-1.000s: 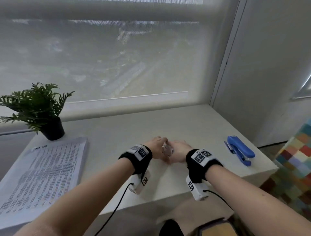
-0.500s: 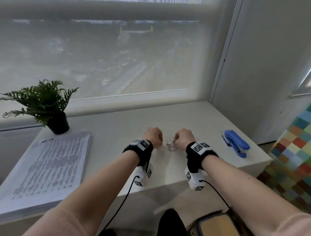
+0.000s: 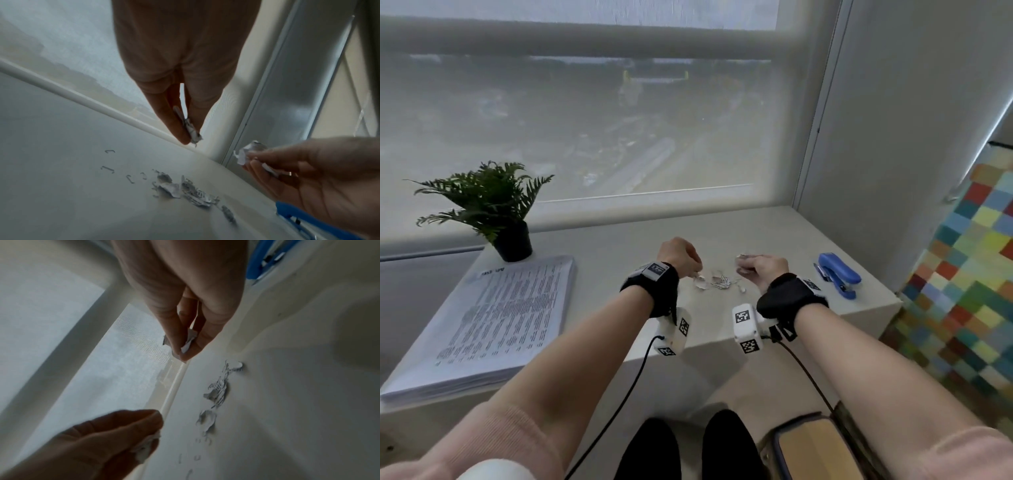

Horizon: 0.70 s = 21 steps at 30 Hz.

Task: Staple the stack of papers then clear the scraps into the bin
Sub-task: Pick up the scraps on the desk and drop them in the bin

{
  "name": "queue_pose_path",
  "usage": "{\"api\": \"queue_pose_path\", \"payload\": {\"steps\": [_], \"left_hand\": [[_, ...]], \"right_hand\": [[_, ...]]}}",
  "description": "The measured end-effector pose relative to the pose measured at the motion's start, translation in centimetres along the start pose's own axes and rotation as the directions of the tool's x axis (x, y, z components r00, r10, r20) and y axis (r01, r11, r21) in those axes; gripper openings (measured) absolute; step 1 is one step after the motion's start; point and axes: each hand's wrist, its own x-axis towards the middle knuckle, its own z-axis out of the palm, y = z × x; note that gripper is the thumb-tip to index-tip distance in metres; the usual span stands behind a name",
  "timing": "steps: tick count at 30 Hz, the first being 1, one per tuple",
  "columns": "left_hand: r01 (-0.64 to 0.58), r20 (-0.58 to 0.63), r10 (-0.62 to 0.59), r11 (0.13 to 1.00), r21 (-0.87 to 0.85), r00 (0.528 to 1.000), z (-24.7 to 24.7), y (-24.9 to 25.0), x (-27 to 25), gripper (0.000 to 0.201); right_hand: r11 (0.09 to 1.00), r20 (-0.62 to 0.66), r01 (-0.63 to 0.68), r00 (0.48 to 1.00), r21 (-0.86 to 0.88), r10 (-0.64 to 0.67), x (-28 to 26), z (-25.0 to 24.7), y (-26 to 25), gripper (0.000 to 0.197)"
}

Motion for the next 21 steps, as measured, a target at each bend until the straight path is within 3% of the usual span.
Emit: {"api": "queue_pose_path", "payload": {"steps": [1,8,13,16,21], "left_hand": [[0.020,0.010,-0.020,0.999,-0.039,1.000,0.0,0.1,-0.1,0.003],[0.076,0.078,-0.051,0.930,-0.359,0.996,2.1,2.8,-0.4,0.021],[0.016,0.173,0.078,0.873,-0.487,0.982,6.5,6.9,-1.6,0.021],[-0.047,0.268,0.214,0.855,-0.517,0.939,10.4,9.9,-3.2,0.020],[-0.191,0.465,0.364,0.906,-0.379,0.807,19.7,11.9,-6.0,0.014]], "right_hand": [[0.998,0.001,-0.011,1.000,0.056,0.011,-0.3,-0.3,0.0,0.024],[0.945,0.046,-0.023,0.999,0.326,0.008,-3.4,-6.6,-2.6,0.022],[0.937,0.032,-0.006,0.999,0.350,-0.005,-5.6,-13.7,-3.1,0.015],[0.955,0.016,-0.054,0.999,0.292,0.051,-6.9,-18.1,-1.5,0.014],[0.969,-0.102,-0.167,0.977,0.183,0.188,-7.5,-25.7,4.1,0.010]]}}
